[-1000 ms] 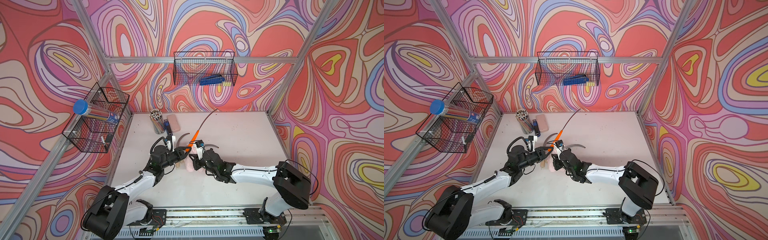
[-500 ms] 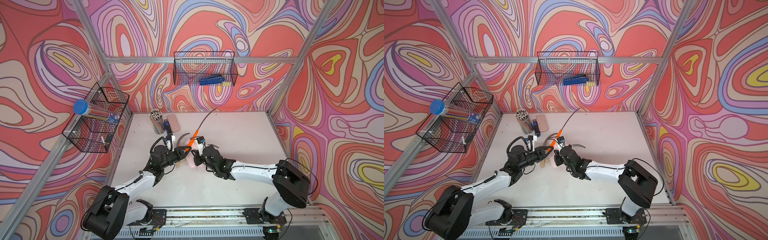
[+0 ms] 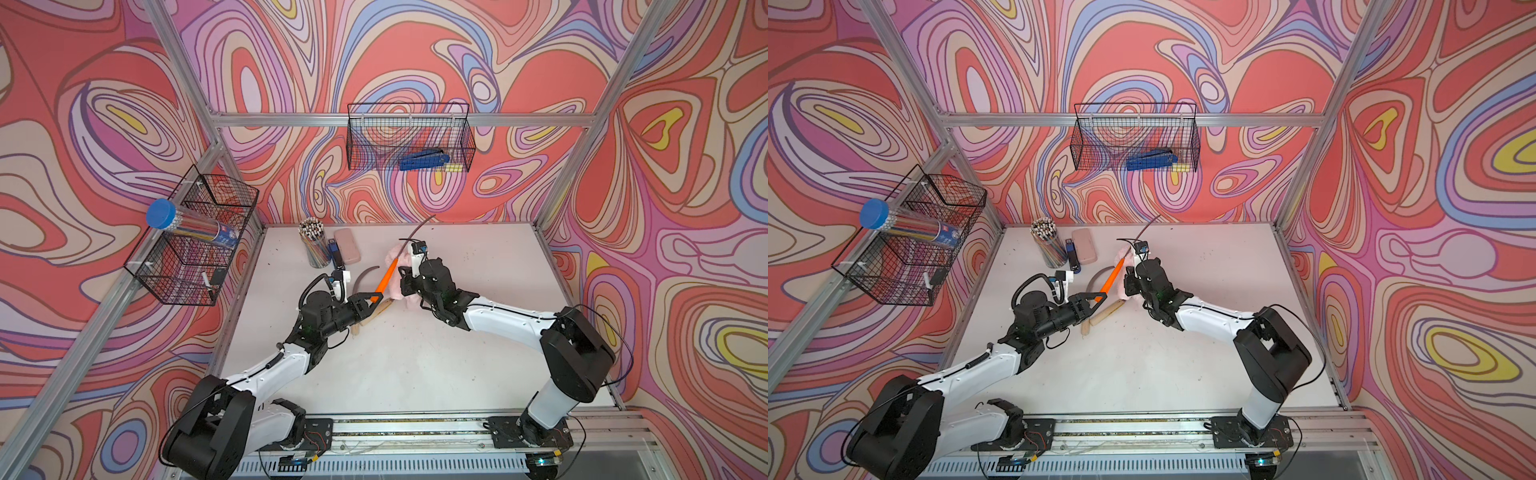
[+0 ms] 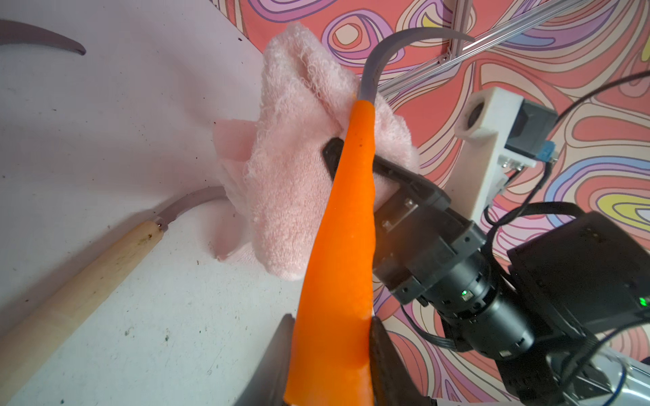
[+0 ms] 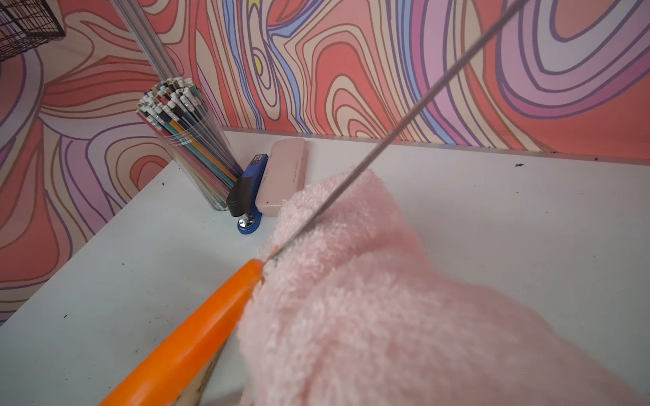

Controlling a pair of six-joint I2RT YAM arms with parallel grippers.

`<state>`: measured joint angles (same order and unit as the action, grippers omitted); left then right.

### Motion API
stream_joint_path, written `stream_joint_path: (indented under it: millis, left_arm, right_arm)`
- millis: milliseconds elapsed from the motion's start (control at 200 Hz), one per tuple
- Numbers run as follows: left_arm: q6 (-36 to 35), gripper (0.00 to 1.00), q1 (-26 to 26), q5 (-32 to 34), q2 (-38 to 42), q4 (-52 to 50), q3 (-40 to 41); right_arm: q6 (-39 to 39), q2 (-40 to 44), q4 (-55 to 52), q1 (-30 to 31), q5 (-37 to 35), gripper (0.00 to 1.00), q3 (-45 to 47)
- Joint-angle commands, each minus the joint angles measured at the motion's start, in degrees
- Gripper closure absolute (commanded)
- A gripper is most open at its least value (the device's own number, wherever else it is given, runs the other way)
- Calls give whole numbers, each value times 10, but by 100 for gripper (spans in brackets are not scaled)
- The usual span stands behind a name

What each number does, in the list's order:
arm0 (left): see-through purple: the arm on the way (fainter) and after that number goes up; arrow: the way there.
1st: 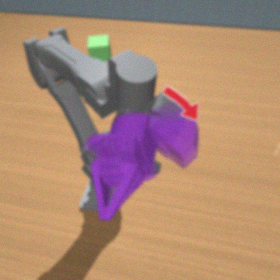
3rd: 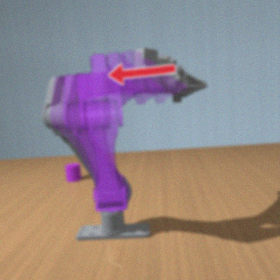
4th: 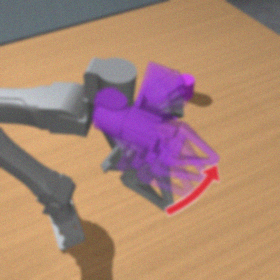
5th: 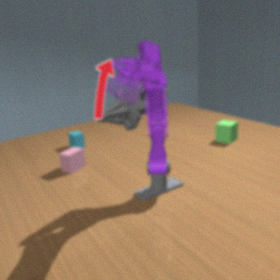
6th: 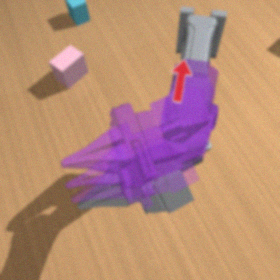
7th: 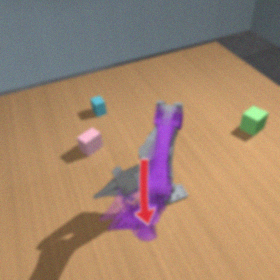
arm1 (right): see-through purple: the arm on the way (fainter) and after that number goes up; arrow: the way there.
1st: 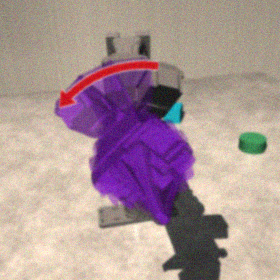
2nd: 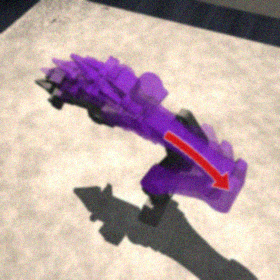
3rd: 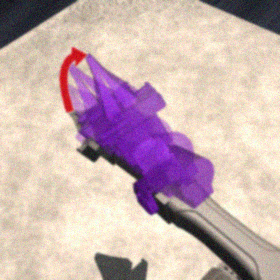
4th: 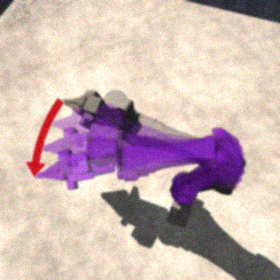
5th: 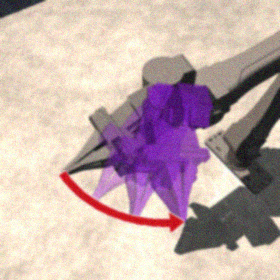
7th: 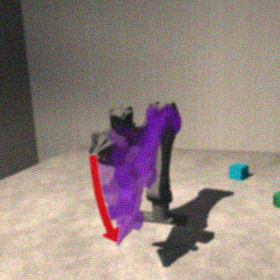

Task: Wipe small sickles with rags
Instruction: Wipe the small sickle.

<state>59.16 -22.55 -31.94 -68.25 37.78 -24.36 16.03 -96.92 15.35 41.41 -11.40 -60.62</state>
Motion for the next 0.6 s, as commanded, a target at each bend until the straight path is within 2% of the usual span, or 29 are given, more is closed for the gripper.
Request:
stream_joint_path:
  millis: [0,80,391,596]
  left_arm:
    - [-3,100,-2,-11,15,0,5]
    - [-3,100,-3,-9,18,-1,6]
    - [-10,100,-3,3,17,-10,4]
    - [-17,100,-2,19,27,-20,7]
  right_arm:
    - [-5,-4,3,3,28,100,-10]
    - [-3,9,16,25,31,100,12]
    - [-36,33,32,182,-58,100,61]
    - [-14,68,69,207,-27,100,118]
